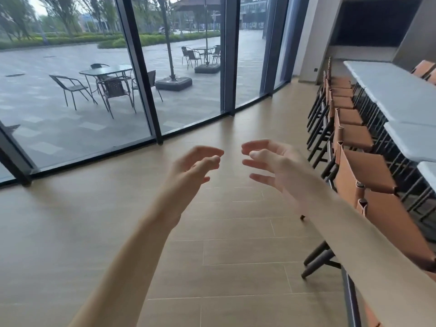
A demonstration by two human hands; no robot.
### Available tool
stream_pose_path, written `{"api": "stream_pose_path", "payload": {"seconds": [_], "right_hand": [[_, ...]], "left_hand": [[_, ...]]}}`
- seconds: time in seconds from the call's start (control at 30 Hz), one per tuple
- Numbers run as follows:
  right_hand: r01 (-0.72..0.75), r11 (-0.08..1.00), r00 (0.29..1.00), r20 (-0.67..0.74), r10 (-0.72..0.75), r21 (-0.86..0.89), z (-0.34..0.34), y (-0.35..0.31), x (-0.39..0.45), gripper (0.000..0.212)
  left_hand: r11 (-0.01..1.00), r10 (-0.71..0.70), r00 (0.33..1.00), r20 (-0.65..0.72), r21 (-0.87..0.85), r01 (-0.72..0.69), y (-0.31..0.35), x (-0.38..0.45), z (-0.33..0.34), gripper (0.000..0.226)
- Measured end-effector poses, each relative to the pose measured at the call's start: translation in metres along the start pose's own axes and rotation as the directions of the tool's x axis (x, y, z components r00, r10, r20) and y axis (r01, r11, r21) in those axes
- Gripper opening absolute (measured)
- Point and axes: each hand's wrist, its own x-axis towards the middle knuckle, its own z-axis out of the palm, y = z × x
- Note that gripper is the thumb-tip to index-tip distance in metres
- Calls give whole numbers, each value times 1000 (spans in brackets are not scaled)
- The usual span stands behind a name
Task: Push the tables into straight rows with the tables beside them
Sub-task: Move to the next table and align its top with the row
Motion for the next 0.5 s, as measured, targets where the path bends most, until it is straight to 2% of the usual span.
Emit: {"api": "stream_pose_path", "payload": {"seconds": [0.27, 0.4, 0.5], "right_hand": [[30, 998, 981, -190, -41, -64, 3, -8, 61, 18], [33, 996, 952, -300, -58, -87, -12, -9, 79, 18], [28, 996, 921, -384, -57, -81, -28, -7, 94, 18]], "left_hand": [[1000, 15, 988, 151, -29, -11, -3, 107, -22, 39], [998, 20, 962, 274, -66, -2, -6, 143, -5, 35], [996, 35, 927, 373, -84, -4, -11, 169, 14, 21]]}}
